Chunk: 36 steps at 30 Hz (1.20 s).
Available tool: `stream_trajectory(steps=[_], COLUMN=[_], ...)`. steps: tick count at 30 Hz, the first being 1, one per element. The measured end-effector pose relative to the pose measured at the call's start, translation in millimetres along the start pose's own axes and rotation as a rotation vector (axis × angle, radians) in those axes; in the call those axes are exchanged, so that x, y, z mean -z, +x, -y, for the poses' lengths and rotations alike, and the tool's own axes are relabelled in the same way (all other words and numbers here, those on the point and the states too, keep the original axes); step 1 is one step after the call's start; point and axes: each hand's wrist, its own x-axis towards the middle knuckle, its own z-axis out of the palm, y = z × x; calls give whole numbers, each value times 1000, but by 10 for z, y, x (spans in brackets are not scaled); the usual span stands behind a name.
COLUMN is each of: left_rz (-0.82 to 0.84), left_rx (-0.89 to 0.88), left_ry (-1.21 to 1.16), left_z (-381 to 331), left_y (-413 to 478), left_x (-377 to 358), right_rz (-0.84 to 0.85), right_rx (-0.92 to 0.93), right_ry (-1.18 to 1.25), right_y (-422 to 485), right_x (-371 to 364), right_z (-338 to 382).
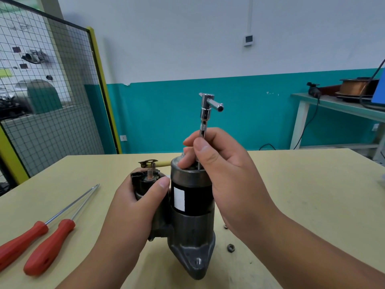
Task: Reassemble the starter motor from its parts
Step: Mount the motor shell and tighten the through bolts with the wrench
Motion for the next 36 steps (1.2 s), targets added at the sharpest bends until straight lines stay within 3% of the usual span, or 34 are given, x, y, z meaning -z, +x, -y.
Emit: stream_trajectory(steps=[36], left_rz=[-1], left_rx=[11], left_ry=[18], left_z=[-10], left_y=[-3], left_x=[7], right_rz=[0], right_rx=[-41], right_ry=[2], right_y=[6], right_x=[13], right_z=[-26])
